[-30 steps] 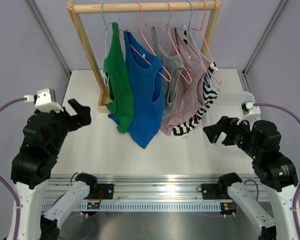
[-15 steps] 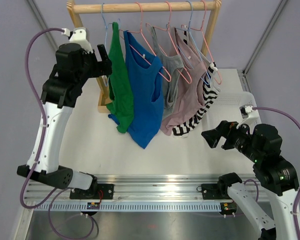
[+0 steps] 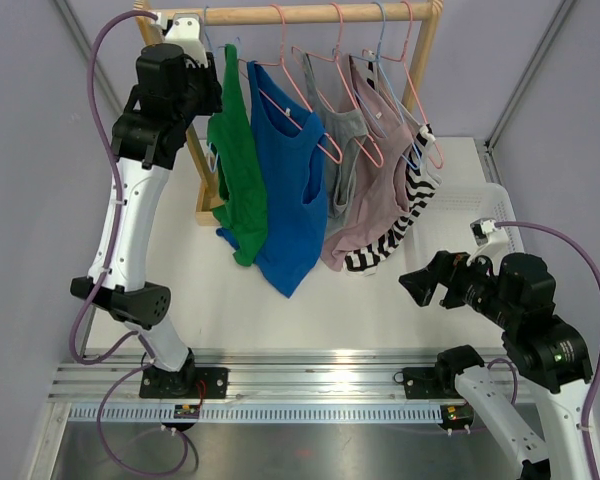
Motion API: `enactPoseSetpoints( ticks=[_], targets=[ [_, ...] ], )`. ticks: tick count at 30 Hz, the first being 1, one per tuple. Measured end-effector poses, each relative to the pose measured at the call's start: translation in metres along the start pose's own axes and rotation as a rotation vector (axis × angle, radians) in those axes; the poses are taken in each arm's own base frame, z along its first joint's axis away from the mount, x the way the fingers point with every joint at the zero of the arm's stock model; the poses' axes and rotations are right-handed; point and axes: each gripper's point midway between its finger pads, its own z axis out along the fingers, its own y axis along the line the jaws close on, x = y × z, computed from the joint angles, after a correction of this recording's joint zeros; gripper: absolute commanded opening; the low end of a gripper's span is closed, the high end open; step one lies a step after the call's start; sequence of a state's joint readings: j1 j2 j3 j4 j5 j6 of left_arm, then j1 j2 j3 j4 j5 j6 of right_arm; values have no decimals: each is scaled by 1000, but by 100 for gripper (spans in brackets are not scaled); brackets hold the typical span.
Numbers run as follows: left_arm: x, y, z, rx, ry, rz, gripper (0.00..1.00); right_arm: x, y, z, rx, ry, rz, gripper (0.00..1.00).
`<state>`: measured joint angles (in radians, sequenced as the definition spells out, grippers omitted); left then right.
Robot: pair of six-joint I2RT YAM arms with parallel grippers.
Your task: Remove the tank top from the hanger
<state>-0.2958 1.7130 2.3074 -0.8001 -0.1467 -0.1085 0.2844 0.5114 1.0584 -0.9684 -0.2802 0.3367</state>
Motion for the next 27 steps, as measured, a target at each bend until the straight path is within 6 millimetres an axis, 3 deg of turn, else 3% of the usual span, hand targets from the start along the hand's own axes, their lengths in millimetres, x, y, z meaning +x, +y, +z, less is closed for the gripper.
enactPoseSetpoints(
  ticks=[4, 11, 21, 27],
  targets=[
    [10, 2, 7, -9, 31, 19, 32, 0, 1, 0, -4, 1, 1, 99],
    [22, 3, 19, -20, 67, 35, 0, 1, 2, 0, -13, 2, 4, 99],
    [12, 4, 10, -47, 45, 20, 0, 0, 3, -2, -17, -5, 1, 99],
    [-11, 8, -19, -68, -19, -3, 0, 0, 4, -4, -20, -14, 2, 99]
  ],
)
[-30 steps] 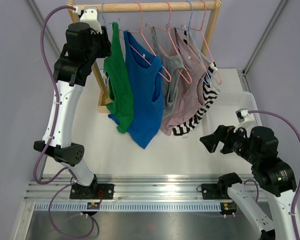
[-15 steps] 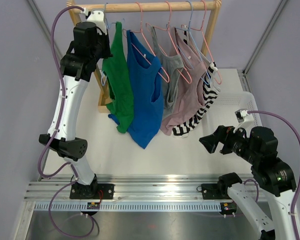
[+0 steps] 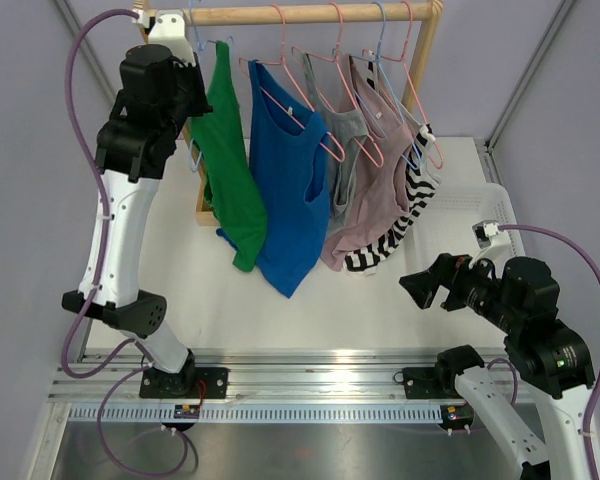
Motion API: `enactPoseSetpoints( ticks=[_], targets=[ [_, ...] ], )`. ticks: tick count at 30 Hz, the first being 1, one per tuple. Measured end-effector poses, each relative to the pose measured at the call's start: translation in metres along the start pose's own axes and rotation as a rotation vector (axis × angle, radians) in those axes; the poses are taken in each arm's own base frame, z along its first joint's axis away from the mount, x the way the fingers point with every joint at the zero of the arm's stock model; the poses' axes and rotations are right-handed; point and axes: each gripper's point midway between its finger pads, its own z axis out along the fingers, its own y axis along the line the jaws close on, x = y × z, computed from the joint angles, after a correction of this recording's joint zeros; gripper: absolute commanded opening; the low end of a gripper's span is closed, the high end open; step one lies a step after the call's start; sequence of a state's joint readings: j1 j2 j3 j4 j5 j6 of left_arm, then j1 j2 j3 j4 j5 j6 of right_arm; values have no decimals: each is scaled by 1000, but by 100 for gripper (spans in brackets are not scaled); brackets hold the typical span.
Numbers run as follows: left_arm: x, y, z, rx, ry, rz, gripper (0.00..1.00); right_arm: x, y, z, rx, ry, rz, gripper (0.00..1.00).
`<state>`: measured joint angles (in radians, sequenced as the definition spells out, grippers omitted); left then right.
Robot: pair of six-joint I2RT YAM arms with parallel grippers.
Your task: Remove the tank top from the hanger
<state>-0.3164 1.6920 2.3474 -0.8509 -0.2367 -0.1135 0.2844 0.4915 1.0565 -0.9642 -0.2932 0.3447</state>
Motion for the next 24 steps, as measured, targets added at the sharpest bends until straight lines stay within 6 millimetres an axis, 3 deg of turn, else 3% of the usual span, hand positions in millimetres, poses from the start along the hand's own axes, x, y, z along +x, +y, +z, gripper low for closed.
enactPoseSetpoints(
  ticks=[6, 11, 16, 24],
  targets=[
    [-30, 12, -54, -6, -93, -37, 0, 0, 0, -1, -2, -4, 0, 100],
    [-16, 27, -91, -47, -73, -79, 0, -4, 3, 1, -16, -13, -2, 100],
    [36, 30, -130, -8, 19, -130, 0, -13, 21, 8, -111, -14, 5, 100],
    [124, 7, -224, 268, 108, -233, 0, -16, 56, 33, -354, 11, 82, 99]
  ],
)
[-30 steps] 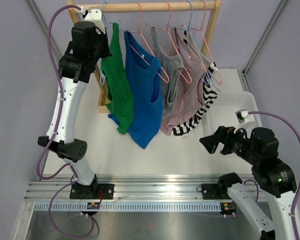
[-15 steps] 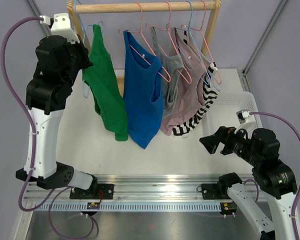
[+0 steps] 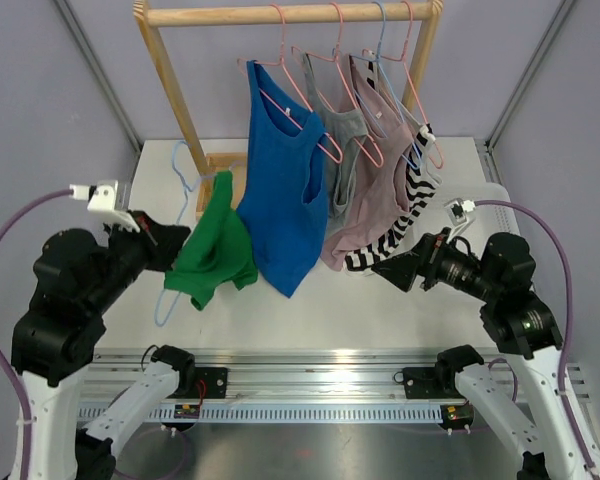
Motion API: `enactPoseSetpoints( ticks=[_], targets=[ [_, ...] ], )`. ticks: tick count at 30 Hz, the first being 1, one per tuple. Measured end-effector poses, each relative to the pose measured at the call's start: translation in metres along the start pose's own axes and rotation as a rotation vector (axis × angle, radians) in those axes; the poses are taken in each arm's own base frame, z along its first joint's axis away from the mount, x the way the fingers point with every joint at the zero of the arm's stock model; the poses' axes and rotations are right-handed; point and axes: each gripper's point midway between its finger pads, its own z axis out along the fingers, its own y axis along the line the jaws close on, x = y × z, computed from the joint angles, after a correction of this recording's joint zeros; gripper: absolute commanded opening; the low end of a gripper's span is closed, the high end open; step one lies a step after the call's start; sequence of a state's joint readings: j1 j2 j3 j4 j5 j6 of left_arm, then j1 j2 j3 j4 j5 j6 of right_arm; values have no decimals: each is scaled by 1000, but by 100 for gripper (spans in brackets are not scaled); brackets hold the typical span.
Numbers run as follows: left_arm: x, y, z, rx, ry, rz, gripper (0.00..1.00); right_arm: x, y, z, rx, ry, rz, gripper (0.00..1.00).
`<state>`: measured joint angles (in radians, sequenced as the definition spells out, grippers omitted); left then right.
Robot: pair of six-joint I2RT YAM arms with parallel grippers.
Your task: Remove the tank top from the hanger
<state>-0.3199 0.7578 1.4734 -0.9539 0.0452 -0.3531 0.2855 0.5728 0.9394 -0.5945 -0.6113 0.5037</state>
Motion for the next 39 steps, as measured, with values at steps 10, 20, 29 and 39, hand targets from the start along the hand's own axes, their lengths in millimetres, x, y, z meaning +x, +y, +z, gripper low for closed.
enactPoseSetpoints(
  ticks=[10, 20, 29, 39],
  targets=[
    [143, -39, -17, 407, 356, -128, 0, 28, 4, 51, -120, 104, 147, 97],
    [180, -52, -5, 539, 415, -286, 0, 102, -1, 139, 95, 203, 83, 88],
    [172, -59, -7, 581, 384, -308, 0, 113, -32, 189, 243, 120, 61, 83],
    [169, -60, -7, 585, 376, -315, 0, 95, -15, 207, 161, 29, 71, 58]
  ],
)
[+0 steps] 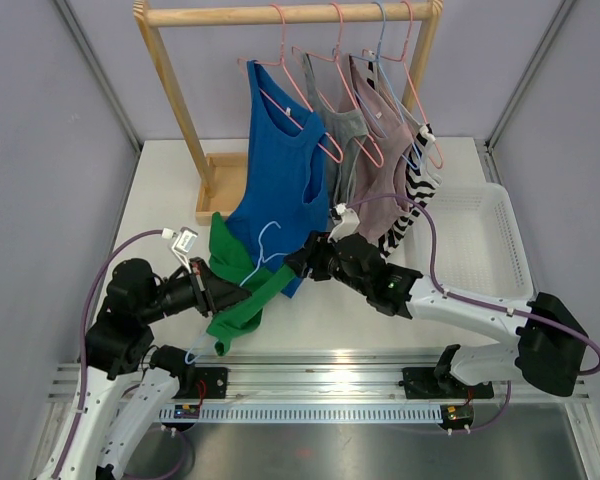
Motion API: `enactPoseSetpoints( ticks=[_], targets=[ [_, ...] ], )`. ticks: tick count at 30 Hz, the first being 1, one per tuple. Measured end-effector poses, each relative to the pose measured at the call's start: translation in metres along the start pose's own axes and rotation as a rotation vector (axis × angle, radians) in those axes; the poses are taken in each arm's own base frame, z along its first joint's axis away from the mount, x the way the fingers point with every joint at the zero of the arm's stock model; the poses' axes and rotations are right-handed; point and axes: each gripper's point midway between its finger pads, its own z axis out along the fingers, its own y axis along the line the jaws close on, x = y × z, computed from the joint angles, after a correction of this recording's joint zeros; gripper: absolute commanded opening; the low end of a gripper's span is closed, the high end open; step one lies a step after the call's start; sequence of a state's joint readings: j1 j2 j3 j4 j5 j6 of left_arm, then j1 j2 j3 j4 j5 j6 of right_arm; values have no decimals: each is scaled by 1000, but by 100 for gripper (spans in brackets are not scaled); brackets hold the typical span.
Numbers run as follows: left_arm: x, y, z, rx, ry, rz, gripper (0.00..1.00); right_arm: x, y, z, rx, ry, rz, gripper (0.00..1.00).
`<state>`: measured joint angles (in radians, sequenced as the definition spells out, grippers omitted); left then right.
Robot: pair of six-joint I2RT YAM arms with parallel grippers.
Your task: Remove the tank top from the hanger
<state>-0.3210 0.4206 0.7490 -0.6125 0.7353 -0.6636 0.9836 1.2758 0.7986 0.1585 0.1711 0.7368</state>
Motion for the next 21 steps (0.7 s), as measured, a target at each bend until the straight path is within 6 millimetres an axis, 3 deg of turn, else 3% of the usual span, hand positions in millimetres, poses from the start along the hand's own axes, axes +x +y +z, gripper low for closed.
enactPoseSetpoints(
  ticks=[4, 7, 8, 14, 21],
  targets=[
    [-1, -1, 0, 4, -5, 2, 0, 1, -1, 4, 2, -2, 0, 39],
    [-2, -1, 0, 4, -6, 3, 0, 0, -1, 5, 0, -10, -6, 15],
    [-2, -1, 0, 2, -7, 5, 0, -1, -1, 5, 2, -15, -6, 1],
    [-1, 1, -4, -26, -1, 29, 0, -7, -11, 4, 58, -48, -22, 0],
    [6, 6, -7, -53, 50, 76, 0, -18, -55, -4, 276, -57, -81, 0]
  ],
)
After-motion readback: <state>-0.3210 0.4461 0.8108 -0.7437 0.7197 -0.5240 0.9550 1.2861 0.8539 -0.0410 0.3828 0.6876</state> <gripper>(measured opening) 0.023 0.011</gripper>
